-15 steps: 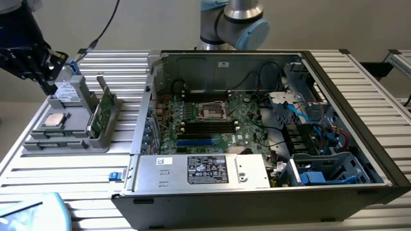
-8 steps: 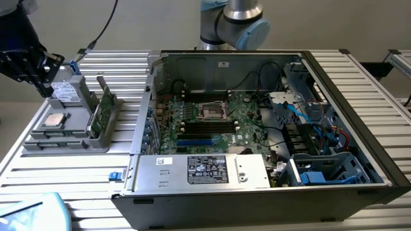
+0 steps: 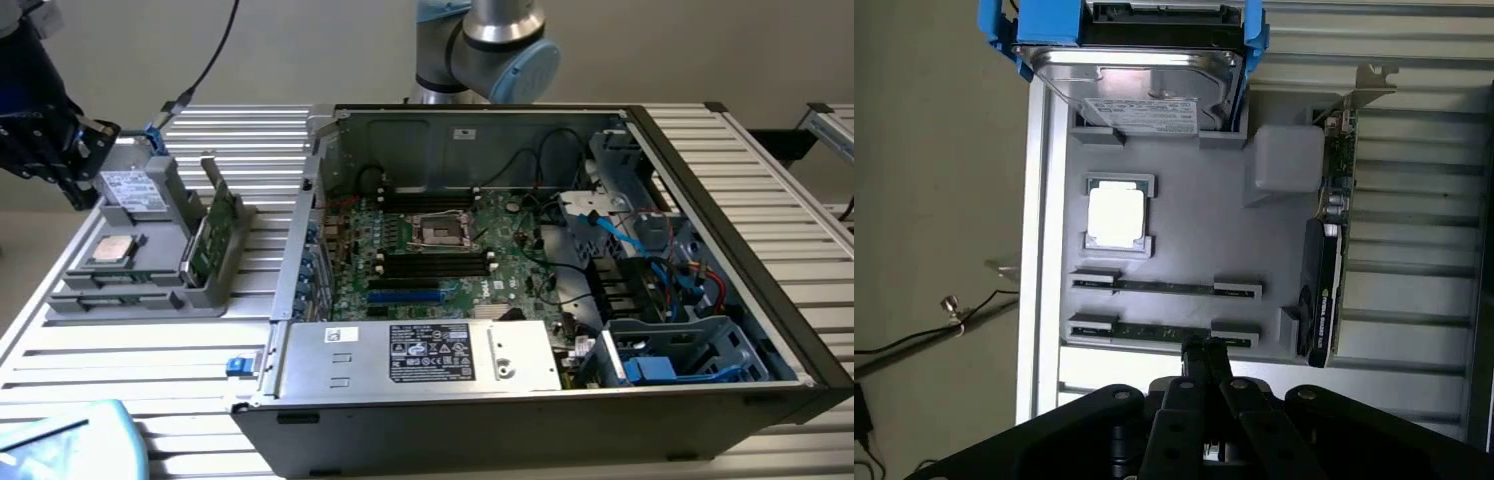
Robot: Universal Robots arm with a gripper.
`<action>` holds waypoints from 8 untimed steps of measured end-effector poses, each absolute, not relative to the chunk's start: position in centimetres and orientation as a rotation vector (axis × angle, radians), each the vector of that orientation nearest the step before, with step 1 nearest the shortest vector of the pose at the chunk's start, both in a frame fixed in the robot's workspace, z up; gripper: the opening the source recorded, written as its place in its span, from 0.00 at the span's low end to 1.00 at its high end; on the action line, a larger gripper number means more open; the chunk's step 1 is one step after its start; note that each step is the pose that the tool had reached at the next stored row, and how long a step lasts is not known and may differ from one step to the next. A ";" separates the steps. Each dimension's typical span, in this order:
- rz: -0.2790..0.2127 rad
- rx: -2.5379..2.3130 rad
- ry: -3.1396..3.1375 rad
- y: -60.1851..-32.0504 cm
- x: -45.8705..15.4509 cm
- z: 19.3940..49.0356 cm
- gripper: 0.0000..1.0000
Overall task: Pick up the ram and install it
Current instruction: 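Reach for the ram, then pick up the ram and move it above insertion slot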
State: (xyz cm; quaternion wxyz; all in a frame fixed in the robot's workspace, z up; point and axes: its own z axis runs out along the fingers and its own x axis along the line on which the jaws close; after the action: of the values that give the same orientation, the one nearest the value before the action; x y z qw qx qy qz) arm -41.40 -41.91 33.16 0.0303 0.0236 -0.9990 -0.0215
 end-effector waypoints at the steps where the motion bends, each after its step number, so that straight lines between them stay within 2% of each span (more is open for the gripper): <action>1: -0.066 0.076 -3.079 -41.9 -41.5 33.1 0.11; 8: -0.066 0.077 -3.079 -41.9 -41.5 33.2 0.11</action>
State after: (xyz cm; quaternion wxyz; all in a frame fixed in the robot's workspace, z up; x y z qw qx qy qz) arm -41.49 -41.92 33.16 0.0305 0.0249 -0.9990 -0.0213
